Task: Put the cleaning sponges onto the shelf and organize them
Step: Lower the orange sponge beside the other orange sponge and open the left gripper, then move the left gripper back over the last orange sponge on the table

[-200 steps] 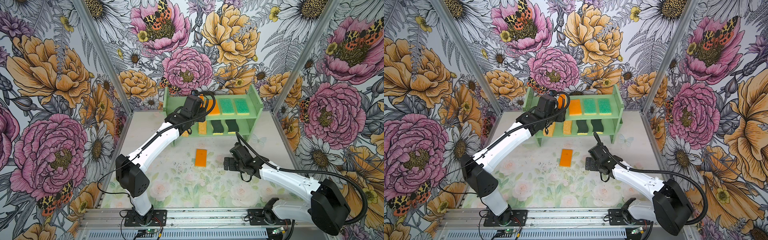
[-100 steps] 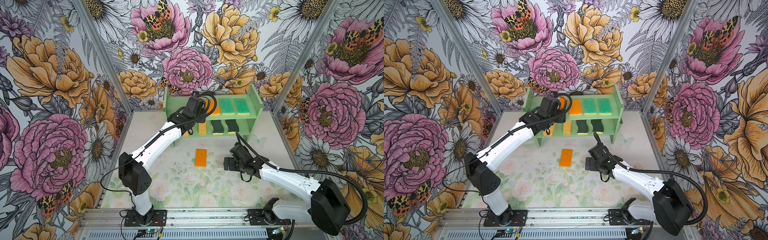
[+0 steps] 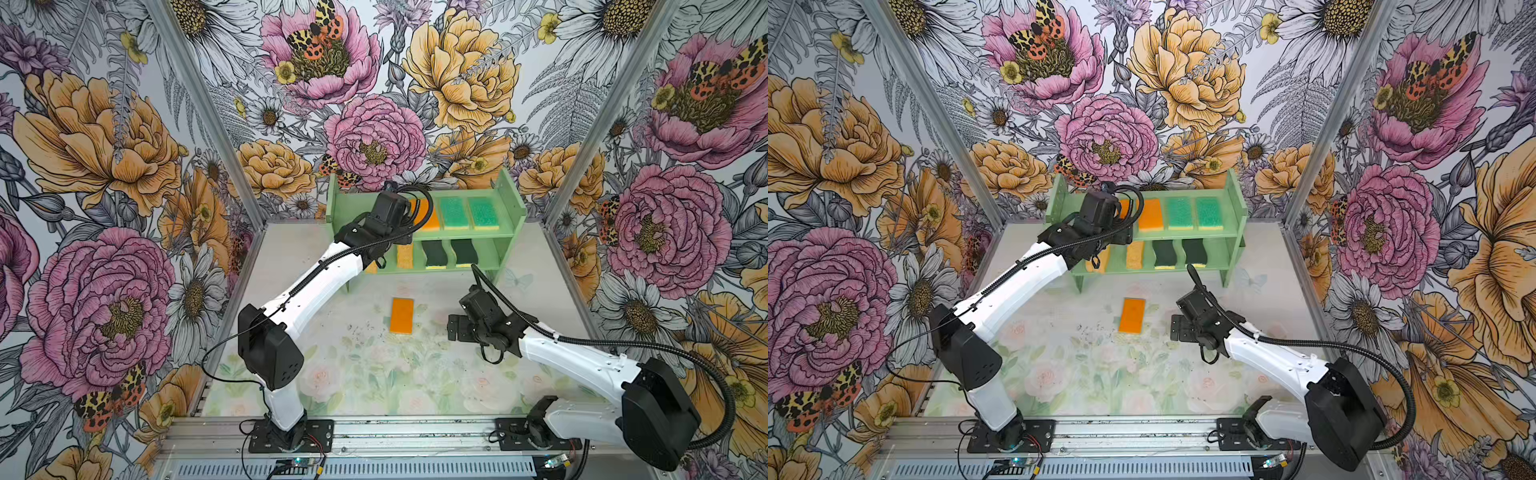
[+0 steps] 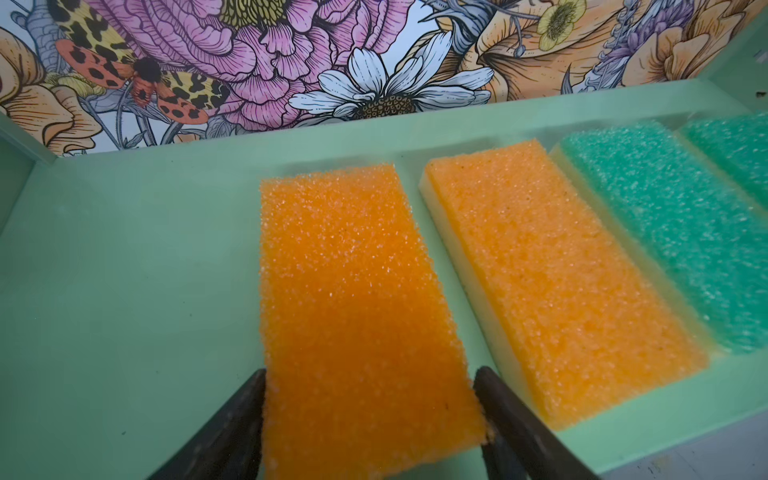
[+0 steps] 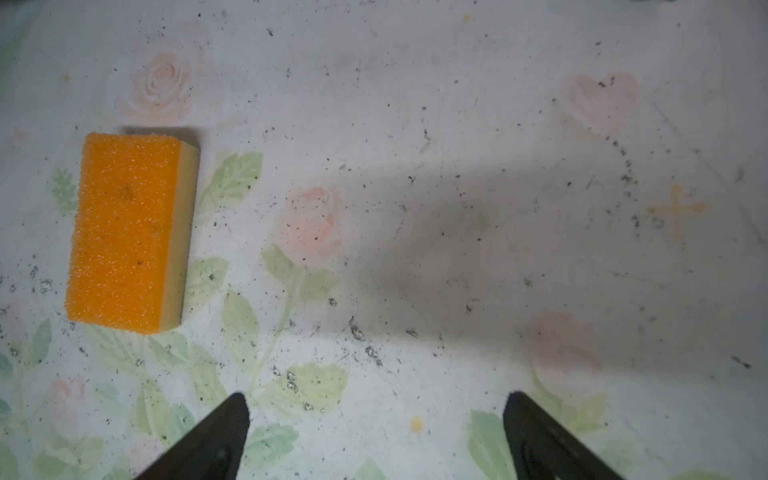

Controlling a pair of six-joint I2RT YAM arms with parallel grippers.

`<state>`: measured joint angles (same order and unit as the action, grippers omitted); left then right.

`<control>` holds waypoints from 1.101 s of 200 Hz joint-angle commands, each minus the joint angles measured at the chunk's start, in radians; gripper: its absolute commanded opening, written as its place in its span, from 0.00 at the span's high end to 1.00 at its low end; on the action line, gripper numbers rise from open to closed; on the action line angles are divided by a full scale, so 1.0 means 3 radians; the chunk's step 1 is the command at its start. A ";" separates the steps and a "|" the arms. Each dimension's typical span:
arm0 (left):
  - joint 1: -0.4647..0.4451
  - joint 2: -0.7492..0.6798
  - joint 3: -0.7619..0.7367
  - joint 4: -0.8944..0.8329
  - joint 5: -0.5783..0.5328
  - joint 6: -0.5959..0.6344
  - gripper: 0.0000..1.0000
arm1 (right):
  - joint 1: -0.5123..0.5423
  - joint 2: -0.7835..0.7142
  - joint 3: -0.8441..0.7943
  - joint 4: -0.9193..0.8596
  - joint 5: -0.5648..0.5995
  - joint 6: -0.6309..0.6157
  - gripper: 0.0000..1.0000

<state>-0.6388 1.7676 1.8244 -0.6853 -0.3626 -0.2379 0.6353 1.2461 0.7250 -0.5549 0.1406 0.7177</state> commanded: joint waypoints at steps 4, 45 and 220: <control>0.0033 -0.0010 0.0109 -0.0005 0.0096 -0.0086 0.21 | -0.0016 0.0025 0.0089 0.0065 -0.0007 0.0033 0.02; 0.0028 -0.0047 0.0083 -0.0003 0.0084 -0.0087 0.19 | -0.0016 0.0028 0.0104 0.0065 -0.0010 0.0032 0.02; -0.0256 -0.1868 -0.2599 0.1574 0.0559 -0.0235 0.01 | -0.0047 -0.0169 0.0267 0.0060 -0.0197 -0.0058 0.02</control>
<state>-0.6861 1.2881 1.2308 -0.4107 -0.2527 -0.2562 0.6331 1.2400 0.7681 -0.5476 0.1032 0.7166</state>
